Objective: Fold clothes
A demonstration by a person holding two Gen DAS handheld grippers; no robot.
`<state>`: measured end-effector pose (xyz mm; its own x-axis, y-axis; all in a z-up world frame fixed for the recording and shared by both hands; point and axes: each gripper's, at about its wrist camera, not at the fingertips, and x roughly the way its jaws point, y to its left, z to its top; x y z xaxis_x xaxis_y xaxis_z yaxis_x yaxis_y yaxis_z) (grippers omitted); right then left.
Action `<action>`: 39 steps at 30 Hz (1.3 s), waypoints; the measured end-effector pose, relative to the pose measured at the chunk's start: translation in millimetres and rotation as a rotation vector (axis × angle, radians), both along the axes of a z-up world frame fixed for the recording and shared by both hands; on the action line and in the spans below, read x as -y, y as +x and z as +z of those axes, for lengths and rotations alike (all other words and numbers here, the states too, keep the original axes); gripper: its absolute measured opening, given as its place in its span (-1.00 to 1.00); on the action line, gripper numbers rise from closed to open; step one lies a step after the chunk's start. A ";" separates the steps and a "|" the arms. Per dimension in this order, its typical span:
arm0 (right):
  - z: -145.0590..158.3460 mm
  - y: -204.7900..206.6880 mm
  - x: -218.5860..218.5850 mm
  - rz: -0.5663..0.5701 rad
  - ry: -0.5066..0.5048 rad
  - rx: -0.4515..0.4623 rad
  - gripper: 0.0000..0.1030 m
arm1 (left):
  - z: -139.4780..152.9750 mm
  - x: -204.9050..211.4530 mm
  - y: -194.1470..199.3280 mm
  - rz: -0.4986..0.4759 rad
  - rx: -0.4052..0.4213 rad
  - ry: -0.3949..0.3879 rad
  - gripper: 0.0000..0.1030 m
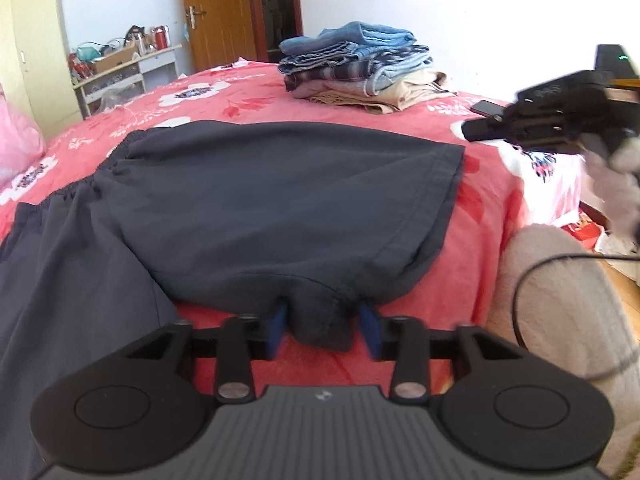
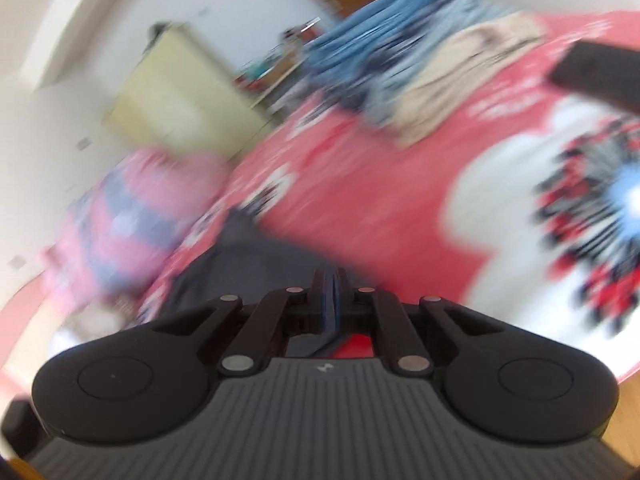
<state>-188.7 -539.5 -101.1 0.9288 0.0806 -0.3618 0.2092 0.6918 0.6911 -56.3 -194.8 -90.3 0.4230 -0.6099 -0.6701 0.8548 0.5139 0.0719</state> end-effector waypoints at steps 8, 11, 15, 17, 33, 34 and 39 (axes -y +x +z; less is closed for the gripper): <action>25.3 16.7 -115.8 0.395 -0.301 -0.001 -0.90 | 31.6 -14.6 41.1 0.006 -0.204 -0.124 -0.86; 34.7 21.6 -157.5 0.505 -0.483 0.015 -0.83 | 43.9 -19.9 60.3 0.001 -0.312 -0.158 -0.86; 43.4 28.0 -186.8 0.529 -0.690 0.043 -0.50 | 53.9 -18.7 77.5 -0.031 -0.401 -0.154 -0.86; 43.5 31.6 -194.7 0.537 -0.746 0.052 -0.41 | 56.7 -17.1 84.9 -0.052 -0.448 -0.138 -0.86; 22.8 59.5 -219.8 0.637 -0.822 0.127 -0.36 | 37.6 -20.4 117.6 -0.082 -0.851 -0.346 -0.80; 22.4 58.9 -218.5 0.638 -0.786 0.132 -0.36 | 34.4 -20.9 117.2 -0.072 -0.857 -0.346 -0.80; 19.0 62.5 -202.6 0.607 -0.578 0.093 -0.77 | 30.5 -40.4 117.7 -0.017 -0.848 -0.396 -0.66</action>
